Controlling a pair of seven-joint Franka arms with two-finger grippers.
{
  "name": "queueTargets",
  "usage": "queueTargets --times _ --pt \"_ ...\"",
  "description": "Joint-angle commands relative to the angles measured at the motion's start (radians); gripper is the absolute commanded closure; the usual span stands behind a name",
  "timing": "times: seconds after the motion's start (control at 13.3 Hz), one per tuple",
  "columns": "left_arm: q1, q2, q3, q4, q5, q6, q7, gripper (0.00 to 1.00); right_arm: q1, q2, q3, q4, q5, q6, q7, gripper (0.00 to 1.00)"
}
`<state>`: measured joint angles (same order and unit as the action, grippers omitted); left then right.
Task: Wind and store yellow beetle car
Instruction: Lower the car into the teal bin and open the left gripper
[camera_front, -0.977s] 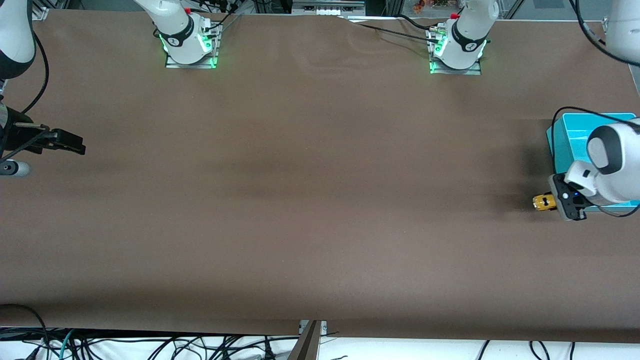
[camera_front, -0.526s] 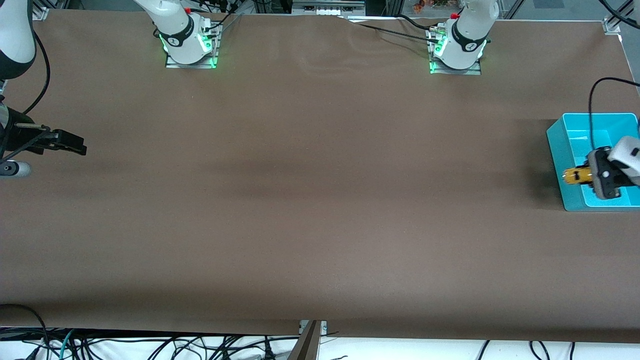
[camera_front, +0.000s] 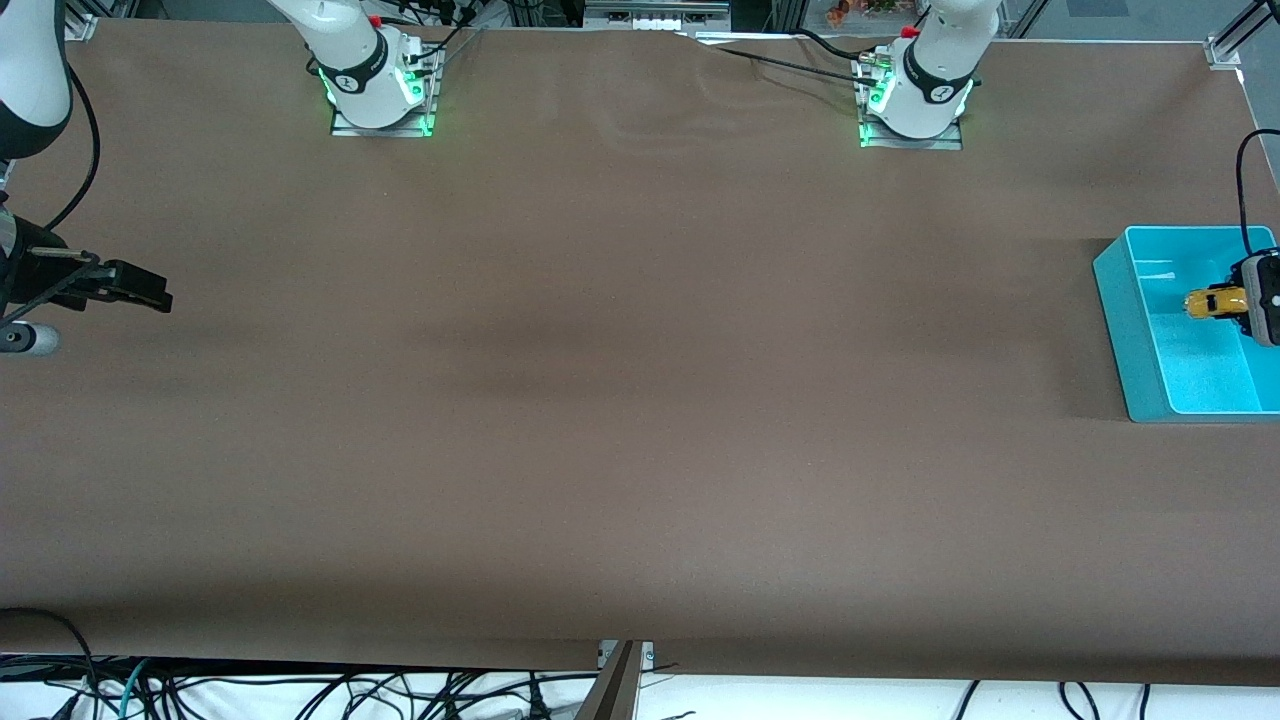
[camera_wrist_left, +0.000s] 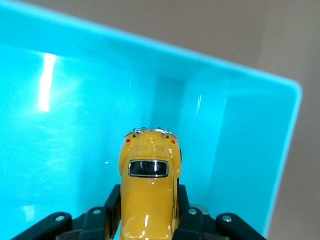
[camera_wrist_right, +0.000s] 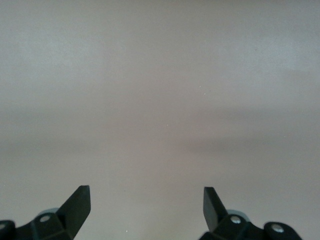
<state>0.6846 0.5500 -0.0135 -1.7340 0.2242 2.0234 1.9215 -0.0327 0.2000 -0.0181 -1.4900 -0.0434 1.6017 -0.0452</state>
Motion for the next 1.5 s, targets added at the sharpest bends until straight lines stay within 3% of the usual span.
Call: queueTargets --times 0.0,0.3,0.38,0.45,0.53,0.68,0.98,1.28,1.43 --pt "0.027 0.002 -0.014 -0.074 0.023 0.108 0.051 1.0 -0.001 -0.011 0.001 0.002 0.013 -0.003 0.019 0.0" --pt "0.052 0.014 -0.016 -0.147 0.023 0.239 0.062 0.96 -0.003 -0.013 0.0 0.002 0.011 -0.002 0.022 0.0" --pt "0.053 0.018 -0.016 -0.151 0.014 0.248 0.063 0.76 -0.003 -0.013 0.0 0.002 0.011 -0.005 0.021 0.0" --pt "0.052 0.011 -0.019 -0.15 0.012 0.245 0.073 0.28 -0.001 -0.014 0.0 0.002 0.011 -0.006 0.021 0.0" --pt "0.052 0.002 -0.026 -0.145 0.011 0.244 0.141 0.0 -0.003 -0.014 0.0 0.001 0.011 -0.006 0.019 0.0" --pt "0.047 -0.019 -0.048 -0.122 -0.005 0.244 0.246 0.0 0.002 -0.008 0.003 0.001 0.01 0.003 0.021 0.0" --pt "0.04 -0.074 -0.063 -0.105 -0.019 0.171 0.163 0.0 0.004 0.007 0.003 0.0 0.013 0.009 0.021 0.0" --pt "0.017 -0.131 -0.094 0.028 -0.026 -0.104 0.047 0.0 0.0 0.007 0.003 0.002 0.013 0.009 0.022 0.0" --pt "0.012 -0.137 -0.155 0.126 -0.025 -0.266 -0.059 0.0 -0.001 0.006 0.001 0.002 0.014 0.007 0.022 0.0"
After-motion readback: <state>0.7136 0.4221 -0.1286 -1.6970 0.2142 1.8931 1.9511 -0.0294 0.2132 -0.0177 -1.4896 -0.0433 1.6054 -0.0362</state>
